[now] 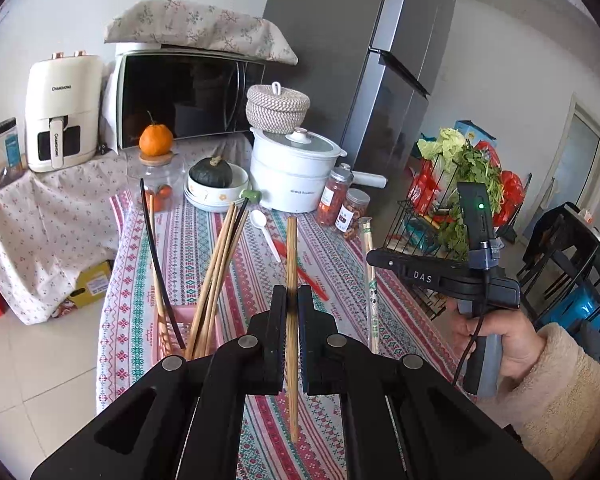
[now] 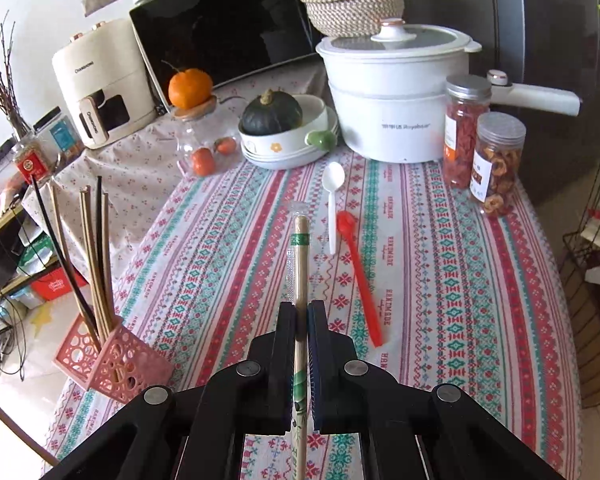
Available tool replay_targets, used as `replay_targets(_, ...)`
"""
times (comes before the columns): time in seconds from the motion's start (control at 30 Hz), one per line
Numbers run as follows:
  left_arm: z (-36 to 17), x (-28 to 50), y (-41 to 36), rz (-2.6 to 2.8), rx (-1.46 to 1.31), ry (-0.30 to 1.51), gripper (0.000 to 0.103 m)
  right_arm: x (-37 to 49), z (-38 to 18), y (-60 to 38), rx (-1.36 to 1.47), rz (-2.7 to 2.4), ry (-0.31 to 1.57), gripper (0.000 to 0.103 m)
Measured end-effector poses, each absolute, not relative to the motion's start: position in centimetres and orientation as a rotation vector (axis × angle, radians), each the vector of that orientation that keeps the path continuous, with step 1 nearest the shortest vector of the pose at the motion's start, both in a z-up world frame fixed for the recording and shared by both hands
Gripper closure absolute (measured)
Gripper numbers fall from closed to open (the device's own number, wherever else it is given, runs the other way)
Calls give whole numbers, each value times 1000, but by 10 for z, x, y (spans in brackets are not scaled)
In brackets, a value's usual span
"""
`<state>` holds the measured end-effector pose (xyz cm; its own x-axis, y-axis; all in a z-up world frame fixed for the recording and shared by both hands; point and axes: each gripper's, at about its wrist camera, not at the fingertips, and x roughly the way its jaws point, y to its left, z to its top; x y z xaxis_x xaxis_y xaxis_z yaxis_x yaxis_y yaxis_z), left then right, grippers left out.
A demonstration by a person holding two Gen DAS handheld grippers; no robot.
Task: Organize utensils
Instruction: 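Grasp the green-banded chopsticks with the right tool while the left tool carries its chopstick, then lower the wooden chopstick into the basket, open the left tool while the right tool lifts its chopsticks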
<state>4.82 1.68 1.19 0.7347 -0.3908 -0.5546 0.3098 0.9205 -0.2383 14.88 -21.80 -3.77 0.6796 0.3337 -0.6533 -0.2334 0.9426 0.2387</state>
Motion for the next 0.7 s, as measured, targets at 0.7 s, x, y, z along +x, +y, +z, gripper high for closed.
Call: replay_targets(0.7,53,54,83,-151,-152,260,98,106,26,-185,191,415,480,98)
